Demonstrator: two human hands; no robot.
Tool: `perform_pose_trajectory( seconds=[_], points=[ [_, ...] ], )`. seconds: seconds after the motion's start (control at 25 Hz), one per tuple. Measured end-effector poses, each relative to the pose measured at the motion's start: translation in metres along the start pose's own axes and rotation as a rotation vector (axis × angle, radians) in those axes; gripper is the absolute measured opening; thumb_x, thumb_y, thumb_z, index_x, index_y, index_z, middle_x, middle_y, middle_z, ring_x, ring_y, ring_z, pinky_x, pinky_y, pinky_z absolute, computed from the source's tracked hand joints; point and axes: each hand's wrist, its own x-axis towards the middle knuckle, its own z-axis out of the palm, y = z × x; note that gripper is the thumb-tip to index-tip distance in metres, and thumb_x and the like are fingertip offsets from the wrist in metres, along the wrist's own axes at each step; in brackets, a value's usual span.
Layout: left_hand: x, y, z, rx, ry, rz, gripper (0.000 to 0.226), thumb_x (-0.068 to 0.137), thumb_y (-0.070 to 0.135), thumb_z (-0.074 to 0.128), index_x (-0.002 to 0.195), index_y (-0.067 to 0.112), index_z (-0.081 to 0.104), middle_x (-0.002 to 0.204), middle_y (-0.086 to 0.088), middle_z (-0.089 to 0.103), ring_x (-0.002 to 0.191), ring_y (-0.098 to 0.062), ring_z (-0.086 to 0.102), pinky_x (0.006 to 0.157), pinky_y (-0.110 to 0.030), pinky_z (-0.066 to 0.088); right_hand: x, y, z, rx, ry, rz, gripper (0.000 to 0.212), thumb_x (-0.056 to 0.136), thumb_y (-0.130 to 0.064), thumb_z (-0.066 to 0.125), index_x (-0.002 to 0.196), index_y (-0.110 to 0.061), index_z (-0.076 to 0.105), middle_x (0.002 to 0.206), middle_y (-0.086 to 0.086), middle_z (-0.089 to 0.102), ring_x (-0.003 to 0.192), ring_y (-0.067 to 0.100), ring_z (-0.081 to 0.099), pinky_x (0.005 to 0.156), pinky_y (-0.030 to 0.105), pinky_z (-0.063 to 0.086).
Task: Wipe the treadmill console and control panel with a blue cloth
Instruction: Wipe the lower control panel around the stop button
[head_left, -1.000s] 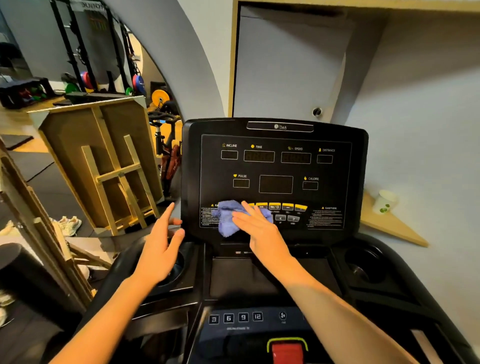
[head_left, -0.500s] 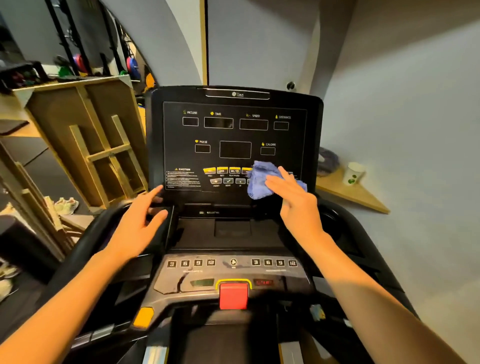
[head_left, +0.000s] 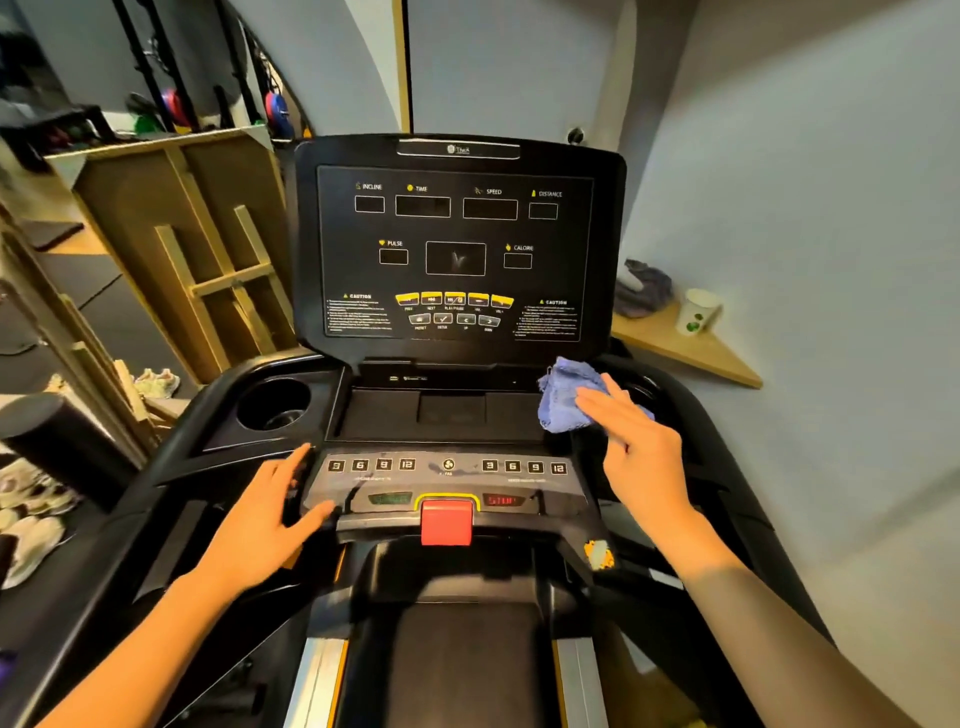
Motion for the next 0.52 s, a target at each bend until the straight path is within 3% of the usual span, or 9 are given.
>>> perform_pose_trajectory(
  seconds=[0.12, 0.24, 0.32, 0.44, 0.52],
  points=[
    [-0.019, -0.019, 0.004, 0.021, -0.019, -0.029, 0.087, 0.077, 0.064, 0.058, 0.151, 0.037, 0.019, 0.130, 0.004, 0.046, 0.111, -0.012, 0.053, 0.092, -0.031, 0.045, -0.031, 0.002, -0.001, -0.027, -0.027, 0.099, 0.042, 0.085, 0.015, 0.060, 0.121, -0.006, 0.064, 0.135, 0.013, 0.058, 0.137, 0.023, 0.043, 0.114, 0.024, 0.031],
    [-0.033, -0.029, 0.013, 0.056, -0.049, -0.087, 0.095, 0.075, 0.069, 0.057, 0.154, 0.026, 0.024, 0.131, 0.000, 0.051, 0.105, -0.012, 0.056, 0.081, -0.027, 0.046, -0.058, 0.002, -0.003, -0.179, -0.129, 0.186, 0.054, 0.088, 0.019, 0.048, 0.129, -0.014, 0.060, 0.144, 0.001, 0.048, 0.137, 0.018, 0.040, 0.112, 0.013, 0.025],
    [-0.037, -0.029, 0.019, 0.113, -0.034, -0.082, 0.097, 0.075, 0.071, 0.058, 0.154, 0.026, 0.023, 0.130, 0.001, 0.054, 0.099, -0.010, 0.058, 0.074, -0.025, 0.047, -0.072, 0.004, -0.002, -0.261, -0.191, 0.213, 0.060, 0.086, 0.019, 0.043, 0.133, -0.017, 0.056, 0.145, -0.005, 0.044, 0.136, 0.020, 0.039, 0.110, 0.008, 0.020],
    [-0.037, -0.033, 0.024, 0.174, 0.010, -0.102, 0.095, 0.076, 0.072, 0.060, 0.153, 0.028, 0.025, 0.136, 0.003, 0.056, 0.104, -0.014, 0.063, 0.076, -0.027, 0.051, -0.090, 0.004, 0.006, -0.314, -0.249, 0.213, 0.064, 0.085, 0.019, 0.046, 0.132, -0.024, 0.052, 0.144, -0.008, 0.041, 0.137, 0.024, 0.039, 0.108, 0.004, 0.016],
    [-0.039, -0.036, 0.026, 0.210, 0.037, -0.079, 0.090, 0.075, 0.075, 0.057, 0.150, 0.032, 0.032, 0.127, 0.007, 0.064, 0.094, -0.010, 0.067, 0.068, -0.019, 0.049, -0.100, 0.003, 0.008, -0.330, -0.288, 0.214, 0.061, 0.088, 0.012, 0.045, 0.132, -0.031, 0.048, 0.146, -0.009, 0.039, 0.138, 0.020, 0.037, 0.108, 0.003, 0.015]
  ],
)
